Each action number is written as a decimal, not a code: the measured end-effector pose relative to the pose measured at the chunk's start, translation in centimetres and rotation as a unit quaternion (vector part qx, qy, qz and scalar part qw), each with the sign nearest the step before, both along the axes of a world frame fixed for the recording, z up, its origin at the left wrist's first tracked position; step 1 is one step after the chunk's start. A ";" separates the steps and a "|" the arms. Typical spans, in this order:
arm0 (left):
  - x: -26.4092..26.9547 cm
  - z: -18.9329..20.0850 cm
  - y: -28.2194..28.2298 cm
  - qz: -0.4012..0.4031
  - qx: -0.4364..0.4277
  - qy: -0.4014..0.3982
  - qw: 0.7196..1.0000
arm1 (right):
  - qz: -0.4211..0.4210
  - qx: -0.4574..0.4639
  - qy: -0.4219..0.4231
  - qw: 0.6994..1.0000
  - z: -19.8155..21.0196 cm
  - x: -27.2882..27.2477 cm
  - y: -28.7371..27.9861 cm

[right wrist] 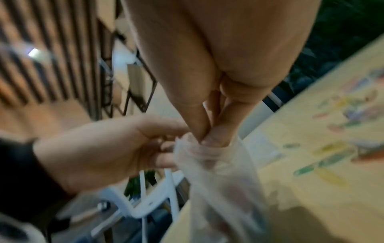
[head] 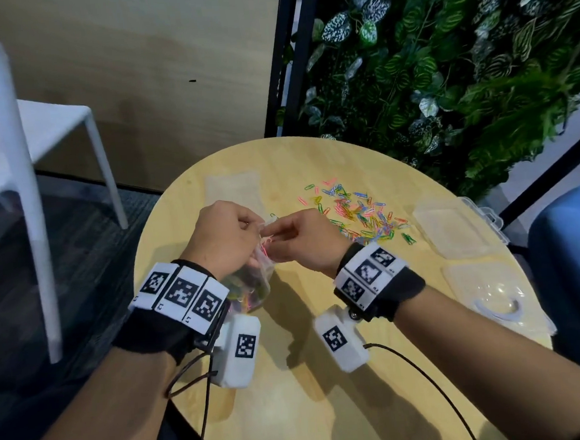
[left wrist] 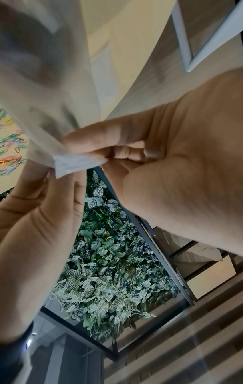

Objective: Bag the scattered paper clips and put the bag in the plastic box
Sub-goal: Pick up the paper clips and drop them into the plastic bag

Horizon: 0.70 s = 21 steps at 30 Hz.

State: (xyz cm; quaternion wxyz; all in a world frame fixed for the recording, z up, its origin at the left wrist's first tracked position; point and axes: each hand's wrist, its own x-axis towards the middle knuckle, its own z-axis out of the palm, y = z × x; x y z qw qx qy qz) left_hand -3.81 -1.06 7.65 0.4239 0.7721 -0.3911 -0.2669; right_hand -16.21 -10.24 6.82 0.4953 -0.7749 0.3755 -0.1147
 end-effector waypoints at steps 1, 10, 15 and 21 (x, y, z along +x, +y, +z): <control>0.0 0.0 0.0 -0.003 0.000 0.001 1.000 | 0.009 -0.068 0.012 0.998 -0.3 0.1 -0.1; 1.5 -0.4 0.8 0.015 0.008 -0.018 1.000 | 0.036 -0.038 -0.081 0.995 -0.1 0.6 -1.9; 2.7 -0.8 1.6 0.018 0.028 -0.009 0.999 | 0.146 -0.275 0.128 0.941 -3.9 2.1 -5.0; 3.3 -0.9 1.8 0.014 0.028 -0.007 0.999 | 0.275 -0.378 0.168 0.868 -8.2 5.0 -6.5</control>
